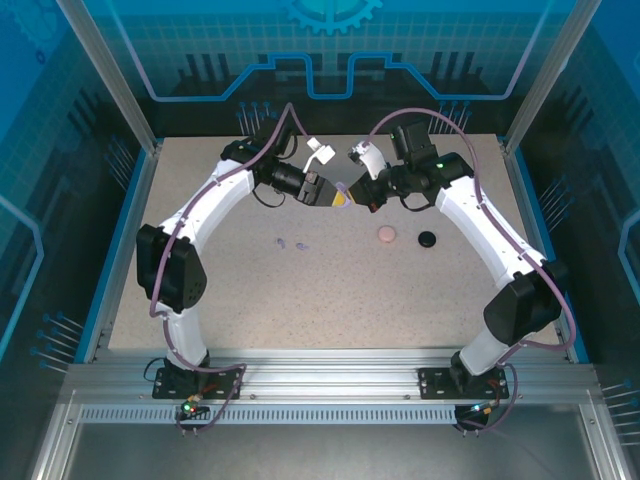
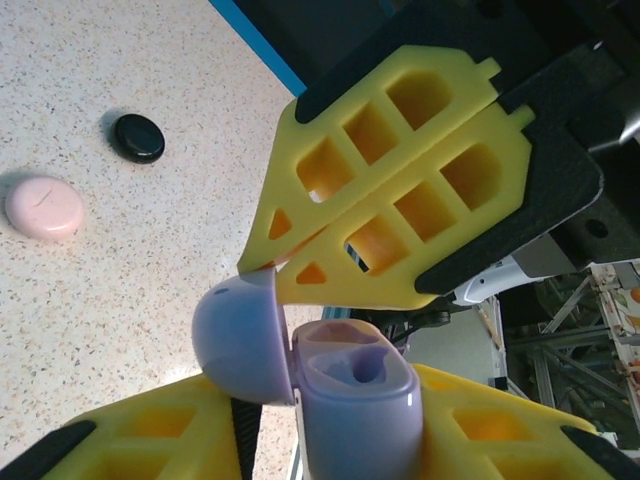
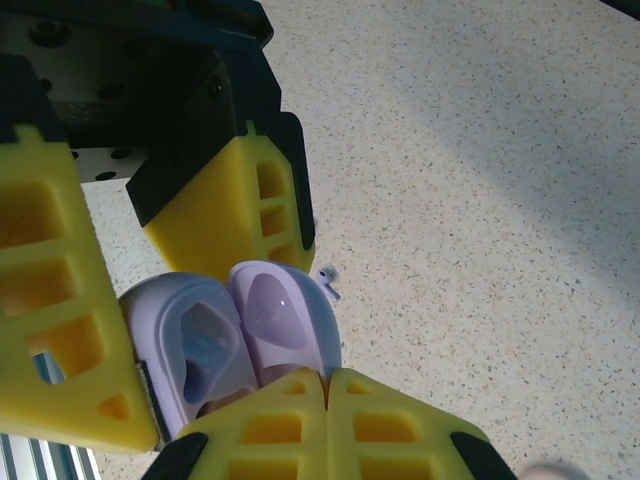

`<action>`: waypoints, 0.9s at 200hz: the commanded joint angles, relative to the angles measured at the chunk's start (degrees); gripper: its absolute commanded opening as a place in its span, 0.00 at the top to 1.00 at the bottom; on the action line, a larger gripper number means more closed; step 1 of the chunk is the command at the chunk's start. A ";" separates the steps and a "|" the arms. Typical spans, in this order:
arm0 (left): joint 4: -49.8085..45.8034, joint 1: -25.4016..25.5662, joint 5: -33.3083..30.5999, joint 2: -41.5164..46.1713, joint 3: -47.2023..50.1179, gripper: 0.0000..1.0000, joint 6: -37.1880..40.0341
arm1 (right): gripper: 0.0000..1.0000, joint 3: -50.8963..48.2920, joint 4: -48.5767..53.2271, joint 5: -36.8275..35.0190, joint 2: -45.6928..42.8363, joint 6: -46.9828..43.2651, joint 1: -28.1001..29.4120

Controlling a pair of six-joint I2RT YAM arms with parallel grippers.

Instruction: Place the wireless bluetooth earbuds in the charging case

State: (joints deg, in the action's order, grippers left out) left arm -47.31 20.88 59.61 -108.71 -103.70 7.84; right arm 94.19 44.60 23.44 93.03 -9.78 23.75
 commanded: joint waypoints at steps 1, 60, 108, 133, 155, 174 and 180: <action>2.00 0.29 1.29 -0.30 1.03 0.63 -0.15 | 1.00 2.20 1.42 0.71 -0.05 -1.02 1.30; 3.85 0.24 1.20 -0.13 2.32 0.88 -1.07 | 1.00 2.20 1.28 -0.01 0.04 -0.85 1.48; 6.76 0.25 0.60 0.94 4.80 1.00 -2.37 | 1.00 2.55 -0.12 -0.84 -0.31 0.74 1.13; 8.91 0.30 -0.42 2.07 6.80 1.00 -2.95 | 0.83 2.98 -1.08 -1.77 -0.65 2.49 0.44; 11.81 0.29 -1.02 3.87 8.96 1.00 -4.12 | 0.64 3.45 -1.55 -1.52 -1.16 3.89 -0.71; 14.25 0.12 -2.59 5.63 10.75 1.00 -5.13 | 0.57 2.98 -3.09 2.35 -2.42 6.10 -2.65; 15.23 0.12 -3.25 6.07 11.33 1.00 -5.48 | 0.54 2.67 -3.81 3.86 -3.08 6.94 -3.24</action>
State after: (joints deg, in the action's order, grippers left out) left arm -36.64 20.99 58.33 -107.13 -94.28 4.27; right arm 95.92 43.57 21.78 92.77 -6.44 23.03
